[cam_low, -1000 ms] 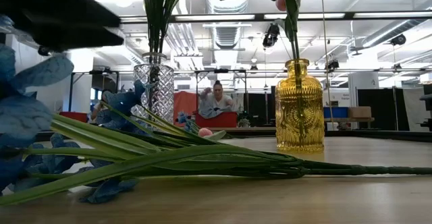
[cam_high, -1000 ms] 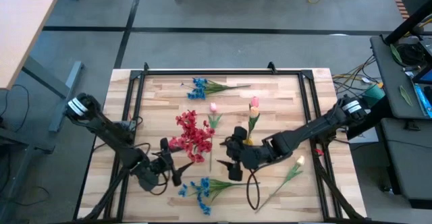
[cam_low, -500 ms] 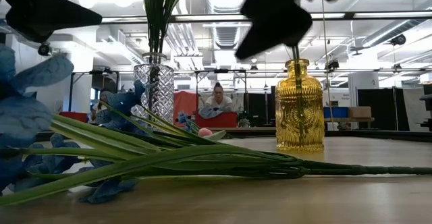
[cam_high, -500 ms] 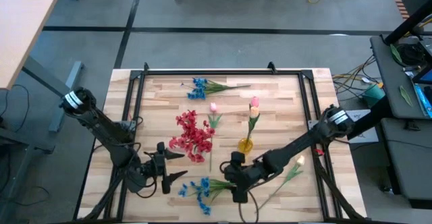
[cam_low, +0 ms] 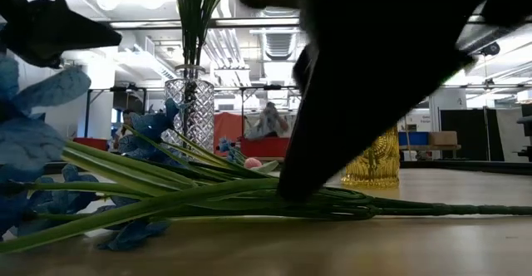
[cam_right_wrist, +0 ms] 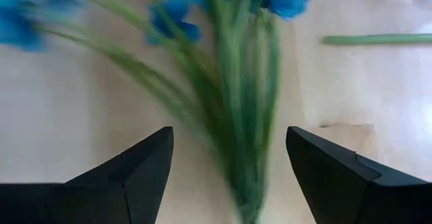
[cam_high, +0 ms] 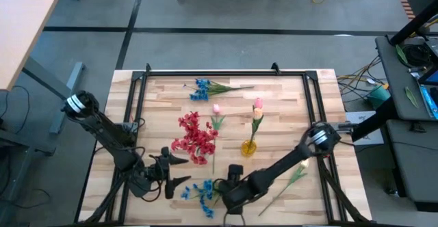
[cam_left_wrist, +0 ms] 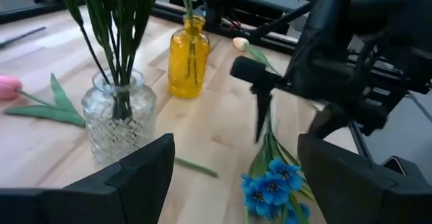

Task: Sort flowers into vase by color
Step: Put the bottom blue flower into the transparent vase

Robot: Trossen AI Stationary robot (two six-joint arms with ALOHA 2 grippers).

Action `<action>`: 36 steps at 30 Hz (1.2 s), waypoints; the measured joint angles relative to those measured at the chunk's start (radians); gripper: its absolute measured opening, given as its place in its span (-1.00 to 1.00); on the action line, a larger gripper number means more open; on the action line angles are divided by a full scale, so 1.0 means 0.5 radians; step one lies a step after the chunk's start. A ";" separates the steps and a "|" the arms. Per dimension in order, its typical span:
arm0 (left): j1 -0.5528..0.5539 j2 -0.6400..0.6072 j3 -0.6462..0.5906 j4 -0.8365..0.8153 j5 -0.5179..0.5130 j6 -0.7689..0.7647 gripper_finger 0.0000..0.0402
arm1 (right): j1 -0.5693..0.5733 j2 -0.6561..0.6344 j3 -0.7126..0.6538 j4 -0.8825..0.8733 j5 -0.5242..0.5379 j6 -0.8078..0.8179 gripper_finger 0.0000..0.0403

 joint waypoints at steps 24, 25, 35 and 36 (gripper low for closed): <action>-0.005 0.158 -0.001 -0.119 -0.163 -0.014 0.53 | 0.008 0.166 0.516 -0.340 0.048 -0.278 -0.92; -0.005 0.160 -0.001 -0.132 -0.187 -0.013 0.54 | 0.012 0.116 0.493 -0.302 0.051 -0.325 -0.93; 0.072 0.125 -0.042 -0.201 -0.158 0.269 0.56 | -0.049 -0.574 -0.236 0.604 0.049 -0.795 -0.93; 0.099 0.113 -0.042 -0.189 -0.096 0.328 0.55 | -0.061 -0.660 -0.352 0.731 0.049 -0.844 -0.93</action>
